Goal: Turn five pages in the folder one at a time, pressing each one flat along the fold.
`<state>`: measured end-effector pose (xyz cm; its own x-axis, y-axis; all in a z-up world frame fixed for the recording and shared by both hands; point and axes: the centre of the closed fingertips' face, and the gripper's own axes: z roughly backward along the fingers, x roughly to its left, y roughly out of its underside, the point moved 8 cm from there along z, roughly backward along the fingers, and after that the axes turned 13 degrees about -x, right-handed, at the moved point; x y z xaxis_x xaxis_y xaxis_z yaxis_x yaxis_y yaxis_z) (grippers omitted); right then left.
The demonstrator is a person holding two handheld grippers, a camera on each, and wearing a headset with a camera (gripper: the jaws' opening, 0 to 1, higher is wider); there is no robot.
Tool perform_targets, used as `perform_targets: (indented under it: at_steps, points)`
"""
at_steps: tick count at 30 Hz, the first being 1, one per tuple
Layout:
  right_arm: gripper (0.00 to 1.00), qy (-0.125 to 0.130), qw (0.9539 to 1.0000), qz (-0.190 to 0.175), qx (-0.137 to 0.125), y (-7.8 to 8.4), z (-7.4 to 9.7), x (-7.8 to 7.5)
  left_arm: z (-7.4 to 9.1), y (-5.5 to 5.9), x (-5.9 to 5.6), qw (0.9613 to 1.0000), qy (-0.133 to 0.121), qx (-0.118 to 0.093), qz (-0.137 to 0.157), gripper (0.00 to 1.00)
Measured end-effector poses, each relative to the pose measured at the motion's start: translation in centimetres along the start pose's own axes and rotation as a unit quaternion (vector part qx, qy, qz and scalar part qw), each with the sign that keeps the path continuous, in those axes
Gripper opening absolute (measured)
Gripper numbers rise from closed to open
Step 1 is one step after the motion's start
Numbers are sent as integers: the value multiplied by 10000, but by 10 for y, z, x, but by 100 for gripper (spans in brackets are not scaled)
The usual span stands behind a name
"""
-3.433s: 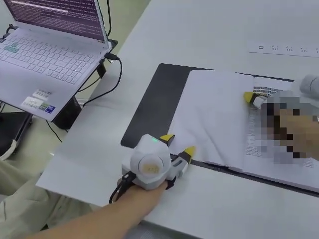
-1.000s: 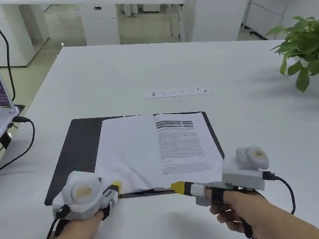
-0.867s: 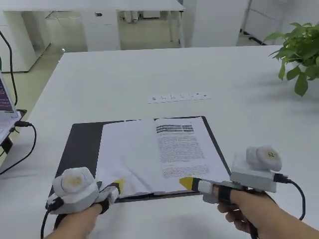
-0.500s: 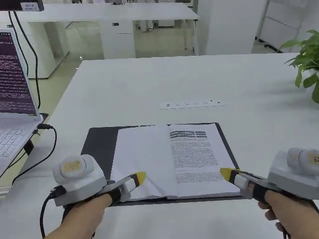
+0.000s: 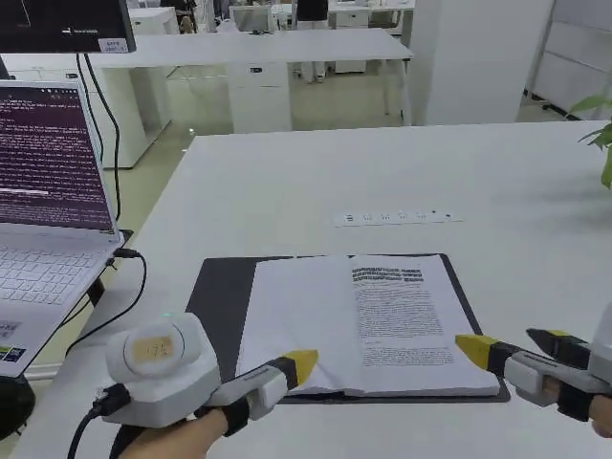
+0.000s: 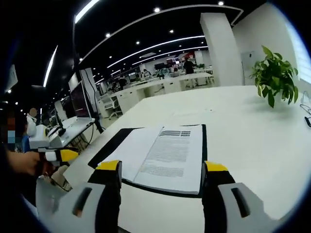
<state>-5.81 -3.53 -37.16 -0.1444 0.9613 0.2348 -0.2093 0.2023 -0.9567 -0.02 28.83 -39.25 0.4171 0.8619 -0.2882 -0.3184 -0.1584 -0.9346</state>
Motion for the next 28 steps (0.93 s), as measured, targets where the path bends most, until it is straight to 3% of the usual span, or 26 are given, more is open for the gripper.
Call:
perform_targets:
  at_steps: [5, 9, 12, 20, 28]
  points:
    - [100, 65, 9999, 122, -100, -9, 6, -5, 11, 0, -6, 9993, 83, 57, -354, 99]
    - [100, -197, 9975, 684, 32, -12, 16, -4, 22, -6, -10, 9988, 45, -67, -474, 99]
    - [100, -221, 9966, 785, 111, -8, 18, -8, 26, -9, -11, 9988, -38, -160, -462, 99]
    - [100, -261, 9975, 634, 166, -4, 18, -11, 38, -9, -8, 9979, -259, -251, -541, 99]
    - [100, -302, 9975, 538, 349, 2, 17, -7, 40, -3, -3, 9972, -392, -119, -630, 99]
